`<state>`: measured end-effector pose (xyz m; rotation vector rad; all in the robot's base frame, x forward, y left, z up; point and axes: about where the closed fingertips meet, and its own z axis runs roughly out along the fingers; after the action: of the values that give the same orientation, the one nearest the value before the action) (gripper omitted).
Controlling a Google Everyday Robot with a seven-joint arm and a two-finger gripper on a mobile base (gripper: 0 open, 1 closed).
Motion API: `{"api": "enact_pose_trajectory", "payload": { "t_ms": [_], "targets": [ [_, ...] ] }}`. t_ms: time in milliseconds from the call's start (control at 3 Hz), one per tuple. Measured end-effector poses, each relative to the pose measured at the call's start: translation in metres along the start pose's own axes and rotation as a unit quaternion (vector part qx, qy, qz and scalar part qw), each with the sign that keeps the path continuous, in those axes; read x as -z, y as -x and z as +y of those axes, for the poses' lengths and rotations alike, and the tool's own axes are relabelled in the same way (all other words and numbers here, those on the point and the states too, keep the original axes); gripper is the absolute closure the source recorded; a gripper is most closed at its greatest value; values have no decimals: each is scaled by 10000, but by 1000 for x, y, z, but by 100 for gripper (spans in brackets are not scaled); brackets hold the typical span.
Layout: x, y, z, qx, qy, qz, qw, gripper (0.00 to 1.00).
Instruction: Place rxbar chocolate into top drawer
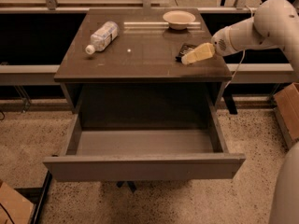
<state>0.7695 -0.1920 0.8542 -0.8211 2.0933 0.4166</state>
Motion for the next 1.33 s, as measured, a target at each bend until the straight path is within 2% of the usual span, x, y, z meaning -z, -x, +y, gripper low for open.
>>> {"api": "enact_pose_trajectory", "payload": {
  "t_ms": [333,667,1000,1333],
  "targets": [
    [-29,8,-4,-212,28,-227,9995,0],
    [-58,7,-3,-401,155,-288,9987,14],
    [-73,5,-2,-493,216,-290,9981,37],
    [-72,6,-2,-493,216,-290,9981,59]
  ]
}}
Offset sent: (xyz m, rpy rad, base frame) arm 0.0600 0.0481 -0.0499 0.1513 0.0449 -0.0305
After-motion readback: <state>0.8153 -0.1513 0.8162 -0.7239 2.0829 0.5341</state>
